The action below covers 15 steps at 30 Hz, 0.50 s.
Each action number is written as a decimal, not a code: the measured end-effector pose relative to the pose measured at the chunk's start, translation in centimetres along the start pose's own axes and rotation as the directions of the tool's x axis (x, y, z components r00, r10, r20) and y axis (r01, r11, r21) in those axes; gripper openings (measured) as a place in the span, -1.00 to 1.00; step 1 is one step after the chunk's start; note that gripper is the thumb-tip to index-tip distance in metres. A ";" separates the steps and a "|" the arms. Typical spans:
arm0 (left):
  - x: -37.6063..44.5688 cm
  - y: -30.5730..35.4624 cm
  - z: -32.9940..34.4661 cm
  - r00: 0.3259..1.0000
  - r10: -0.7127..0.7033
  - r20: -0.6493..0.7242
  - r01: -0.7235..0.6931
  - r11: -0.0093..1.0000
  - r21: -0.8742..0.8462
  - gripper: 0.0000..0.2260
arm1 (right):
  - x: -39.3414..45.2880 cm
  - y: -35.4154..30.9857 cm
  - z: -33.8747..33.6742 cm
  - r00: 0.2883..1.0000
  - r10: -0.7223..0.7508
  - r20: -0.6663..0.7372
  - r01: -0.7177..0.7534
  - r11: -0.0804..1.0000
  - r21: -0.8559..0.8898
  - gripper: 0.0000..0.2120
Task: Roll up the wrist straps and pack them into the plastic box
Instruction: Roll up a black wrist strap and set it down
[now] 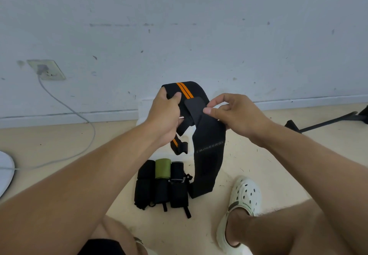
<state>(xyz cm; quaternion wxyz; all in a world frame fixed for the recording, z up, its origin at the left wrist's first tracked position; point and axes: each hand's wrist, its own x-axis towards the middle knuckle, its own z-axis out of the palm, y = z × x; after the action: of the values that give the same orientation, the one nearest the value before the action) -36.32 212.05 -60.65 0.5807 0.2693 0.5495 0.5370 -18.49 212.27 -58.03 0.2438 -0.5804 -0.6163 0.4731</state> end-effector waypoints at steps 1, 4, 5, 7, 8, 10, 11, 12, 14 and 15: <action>0.0 0.0 0.0 1.000 -0.001 0.000 0.001 1.000 -0.005 -0.81 | 0.0 0.0 0.0 1.000 0.003 0.003 -0.003 1.000 0.004 -0.85; 0.2 0.0 0.0 1.000 0.009 -0.021 -0.009 1.000 -0.004 -0.83 | 0.1 0.0 -0.3 0.998 0.035 0.047 -0.038 0.998 0.047 -0.81; 0.3 -0.1 0.0 0.999 0.013 -0.036 -0.013 1.000 0.002 -0.83 | 0.1 0.0 -0.4 0.996 0.049 0.069 -0.053 0.997 0.061 -0.78; 0.4 -0.2 -0.1 0.996 0.033 -0.085 -0.031 0.999 0.027 -0.82 | 0.1 -0.2 -0.5 0.991 0.066 0.115 -0.075 0.994 0.080 -0.74; 0.5 -0.2 -0.2 0.992 0.055 -0.111 -0.049 0.997 0.059 -0.82 | 0.1 -0.3 -0.5 0.987 0.073 0.143 -0.086 0.992 0.088 -0.72; 0.7 -0.1 -0.4 0.978 0.160 -0.132 -0.133 0.973 0.189 -0.79 | 0.0 -0.5 -0.4 0.965 0.113 0.237 -0.139 0.986 0.094 -0.71; 0.9 -0.1 -0.6 0.965 0.232 -0.122 -0.192 0.943 0.273 -0.75 | -0.2 -0.6 -0.3 0.941 0.144 0.307 -0.172 0.983 0.069 -0.71; 1.0 0.2 -0.8 0.949 0.295 -0.116 -0.241 0.909 0.341 -0.70 | -0.3 -0.5 -0.2 0.916 0.166 0.366 -0.189 0.982 0.027 -0.73; 1.2 0.8 -1.2 0.931 0.345 -0.123 -0.277 0.882 0.381 -0.64 | -0.7 -0.5 0.0 0.913 0.154 0.377 -0.168 0.986 0.004 -0.84; 1.3 1.1 -1.4 0.933 0.336 -0.127 -0.271 0.892 0.362 -0.64 | -0.7 -0.5 0.0 0.935 0.125 0.332 -0.147 0.988 0.042 -0.90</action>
<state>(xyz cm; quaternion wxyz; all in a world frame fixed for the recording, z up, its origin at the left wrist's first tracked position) -38.22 213.19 -60.52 0.3805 0.3964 0.6361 0.5417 -18.55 211.66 -57.39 0.1237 -0.5263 -0.5907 0.5990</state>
